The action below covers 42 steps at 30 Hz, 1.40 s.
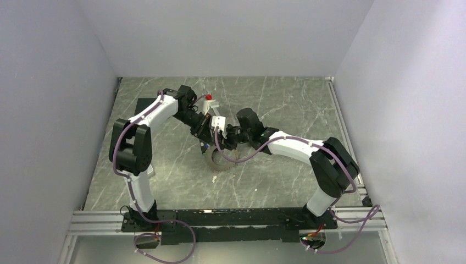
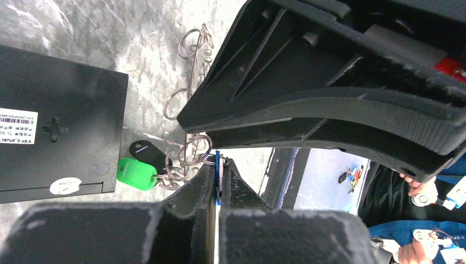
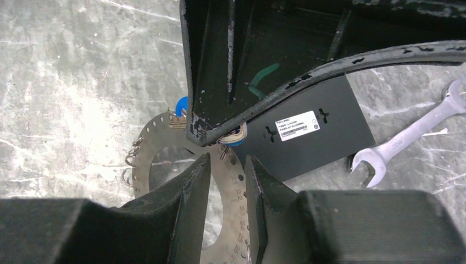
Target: Remove the keys from the keyring
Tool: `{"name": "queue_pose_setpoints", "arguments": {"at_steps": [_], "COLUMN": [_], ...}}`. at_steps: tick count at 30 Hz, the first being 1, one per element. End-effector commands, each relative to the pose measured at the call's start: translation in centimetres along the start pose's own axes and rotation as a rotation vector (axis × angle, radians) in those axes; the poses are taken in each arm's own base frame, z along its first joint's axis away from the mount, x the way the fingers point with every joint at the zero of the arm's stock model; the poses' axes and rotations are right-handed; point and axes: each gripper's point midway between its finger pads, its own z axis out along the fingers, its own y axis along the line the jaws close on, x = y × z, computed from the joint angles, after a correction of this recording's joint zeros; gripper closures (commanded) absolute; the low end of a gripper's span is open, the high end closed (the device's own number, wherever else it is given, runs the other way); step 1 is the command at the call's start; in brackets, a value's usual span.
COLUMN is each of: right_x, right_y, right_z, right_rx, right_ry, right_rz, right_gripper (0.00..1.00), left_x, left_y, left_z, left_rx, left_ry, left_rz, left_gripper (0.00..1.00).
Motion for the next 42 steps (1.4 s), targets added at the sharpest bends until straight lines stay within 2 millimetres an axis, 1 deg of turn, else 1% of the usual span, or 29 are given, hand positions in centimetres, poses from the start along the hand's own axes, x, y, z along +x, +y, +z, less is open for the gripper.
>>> {"name": "queue_pose_setpoints", "arguments": {"at_steps": [1, 5, 6, 7, 10, 11, 14, 20, 24, 34, 42], "right_x": [-2.2, -2.3, -2.4, -2.4, -2.7, -2.8, -2.8, -2.1, -2.0, -2.7, -3.4], "right_y": [-0.9, -1.2, -1.2, -1.2, -1.2, -1.1, -0.5, 1.2, 1.6, 1.7, 2.0], "right_z": [0.5, 0.7, 0.7, 0.7, 0.5, 0.4, -0.2, -1.1, -1.4, -1.9, -1.6], "right_rx": [0.012, 0.019, 0.020, 0.021, 0.020, 0.018, -0.004, -0.072, -0.091, -0.100, -0.124], "right_ry": [-0.050, -0.053, -0.055, -0.054, -0.058, -0.058, -0.056, -0.061, -0.073, -0.117, -0.152], "right_rz": [-0.042, -0.042, -0.042, -0.041, -0.046, -0.049, -0.060, -0.092, -0.092, -0.071, -0.071], "right_gripper": [0.66, 0.69, 0.72, 0.76, 0.96, 1.00, 1.00, 1.00, 1.00, 1.00, 1.00], "left_x": [-1.4, -1.4, -1.4, -1.3, -1.2, -1.2, -0.9, -0.1, 0.0, 0.4, -0.1], "left_y": [-1.9, -2.0, -2.1, -2.1, -1.9, -1.8, -1.1, 0.2, 1.0, 3.0, 4.3], "left_z": [-0.8, -0.7, -0.7, -0.7, -0.9, -1.0, -1.7, -3.5, -4.2, -4.7, -4.2], "left_rx": [0.034, 0.039, 0.038, 0.037, 0.022, 0.012, -0.038, -0.144, -0.204, -0.289, -0.294], "left_ry": [-0.046, -0.044, -0.045, -0.044, -0.033, -0.027, -0.003, 0.063, 0.095, 0.134, 0.130], "left_rz": [0.069, 0.066, 0.067, 0.068, 0.070, 0.074, 0.085, 0.149, 0.198, 0.284, 0.331], "left_gripper": [1.00, 1.00, 1.00, 1.00, 1.00, 1.00, 1.00, 1.00, 1.00, 1.00, 1.00]}}
